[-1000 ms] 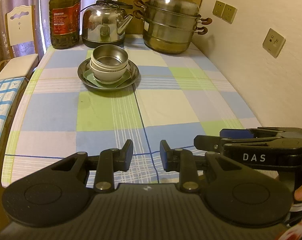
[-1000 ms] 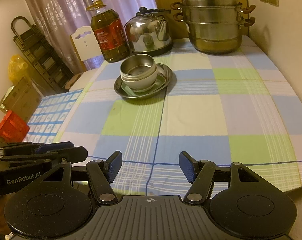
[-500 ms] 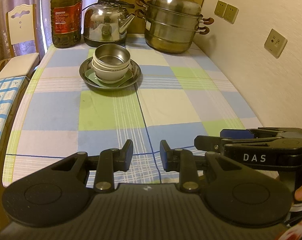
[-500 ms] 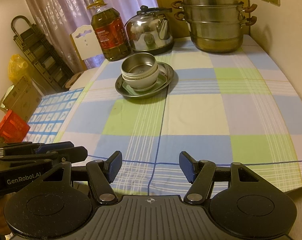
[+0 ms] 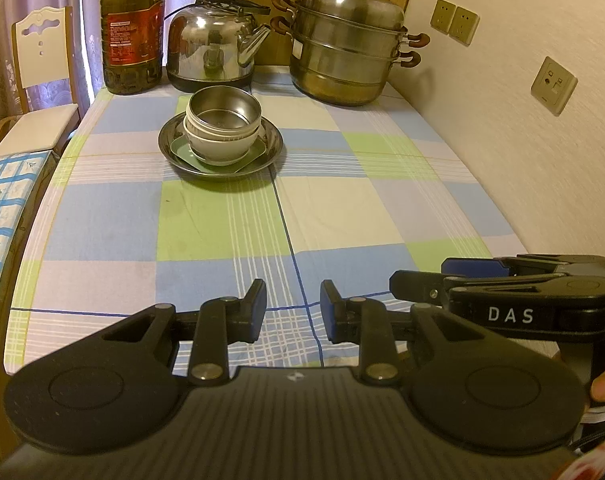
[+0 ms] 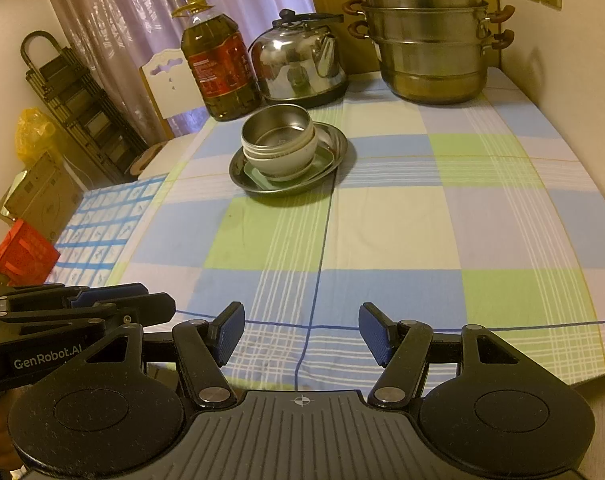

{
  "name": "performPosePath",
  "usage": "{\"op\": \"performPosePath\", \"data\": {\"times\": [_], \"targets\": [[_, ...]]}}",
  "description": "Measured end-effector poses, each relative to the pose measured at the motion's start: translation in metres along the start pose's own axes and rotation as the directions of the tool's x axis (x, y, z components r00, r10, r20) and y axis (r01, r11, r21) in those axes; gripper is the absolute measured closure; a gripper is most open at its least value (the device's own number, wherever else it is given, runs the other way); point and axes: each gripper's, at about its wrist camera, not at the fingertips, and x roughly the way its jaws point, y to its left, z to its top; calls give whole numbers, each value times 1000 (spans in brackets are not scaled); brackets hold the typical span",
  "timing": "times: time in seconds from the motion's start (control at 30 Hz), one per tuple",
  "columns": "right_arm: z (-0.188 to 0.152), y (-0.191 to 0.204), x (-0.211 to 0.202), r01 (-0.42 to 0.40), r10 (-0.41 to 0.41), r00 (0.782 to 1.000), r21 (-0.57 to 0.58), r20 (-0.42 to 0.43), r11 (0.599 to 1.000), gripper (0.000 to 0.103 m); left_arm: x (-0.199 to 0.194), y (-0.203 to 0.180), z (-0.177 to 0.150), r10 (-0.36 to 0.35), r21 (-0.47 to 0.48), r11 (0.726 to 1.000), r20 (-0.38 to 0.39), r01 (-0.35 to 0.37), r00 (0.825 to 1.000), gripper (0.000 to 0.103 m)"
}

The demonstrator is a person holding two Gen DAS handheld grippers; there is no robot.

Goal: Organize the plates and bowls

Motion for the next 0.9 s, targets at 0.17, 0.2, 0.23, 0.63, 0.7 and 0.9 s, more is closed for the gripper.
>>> {"op": "performPosePath", "data": {"times": [0.17,0.2,0.23,0.63,0.7,0.9], "targets": [[0,0,0,-1,1,1000,2,-1,1000,40,0,0,0,0,1,1000,0,0,1000,77],[0,0,0,0,0,1000,1,-1,1000,40,0,0,0,0,1,1000,0,0,1000,77],[0,0,0,0,0,1000,1,0,1000,40,0,0,0,0,1,1000,0,0,1000,77],[0,-1,2,-1,1,1000,4,-3,1000,40,1,0,0,0,0,1000,-1,0,1000,77],[0,-2,2,-1,1,1000,5,-3,1000,40,1,0,0,0,-1,1000,-2,0,1000,77],[0,-2,3,-1,1,1000,5,-4,1000,40,3,0,0,-2,-3,1000,-6,2,1000,77]]}}
